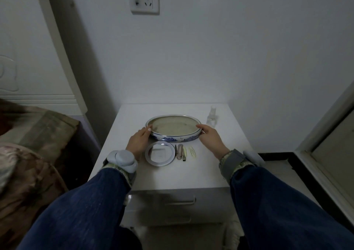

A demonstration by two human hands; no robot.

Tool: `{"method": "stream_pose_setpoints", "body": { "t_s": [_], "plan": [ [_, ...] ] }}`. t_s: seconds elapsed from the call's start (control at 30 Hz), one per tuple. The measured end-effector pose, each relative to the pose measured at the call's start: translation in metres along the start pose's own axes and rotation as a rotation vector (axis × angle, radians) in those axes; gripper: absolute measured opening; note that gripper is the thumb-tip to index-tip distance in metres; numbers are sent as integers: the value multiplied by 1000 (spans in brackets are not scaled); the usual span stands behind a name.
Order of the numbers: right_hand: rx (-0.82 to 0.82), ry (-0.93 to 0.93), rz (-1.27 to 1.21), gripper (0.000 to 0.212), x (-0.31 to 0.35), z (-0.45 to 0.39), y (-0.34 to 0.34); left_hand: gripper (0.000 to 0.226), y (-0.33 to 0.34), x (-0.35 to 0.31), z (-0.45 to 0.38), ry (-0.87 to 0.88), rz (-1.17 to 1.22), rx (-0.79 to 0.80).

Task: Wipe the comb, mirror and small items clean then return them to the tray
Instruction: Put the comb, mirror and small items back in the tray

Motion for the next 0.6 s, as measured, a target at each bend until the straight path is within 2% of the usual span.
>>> {"method": "stream_pose_setpoints", "body": {
  "t_s": [0.37,0.6],
  "plan": [
    [-90,-20,25,49,1,15,-3,44,8,-4,3,-20,-57,58],
    [-83,-28,53,47,2,16,-4,45,7,-11,9,17,-83,84]
  ]
}}
Point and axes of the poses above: each hand's wrist, its own z-axis away from the middle knuckle, its own y-axis out of the palm, x = y × z, the point moved 10 cm from there along -z, towards the middle knuckle, and after that the axes turned 7 degrees about x, right-handed, at the moved point
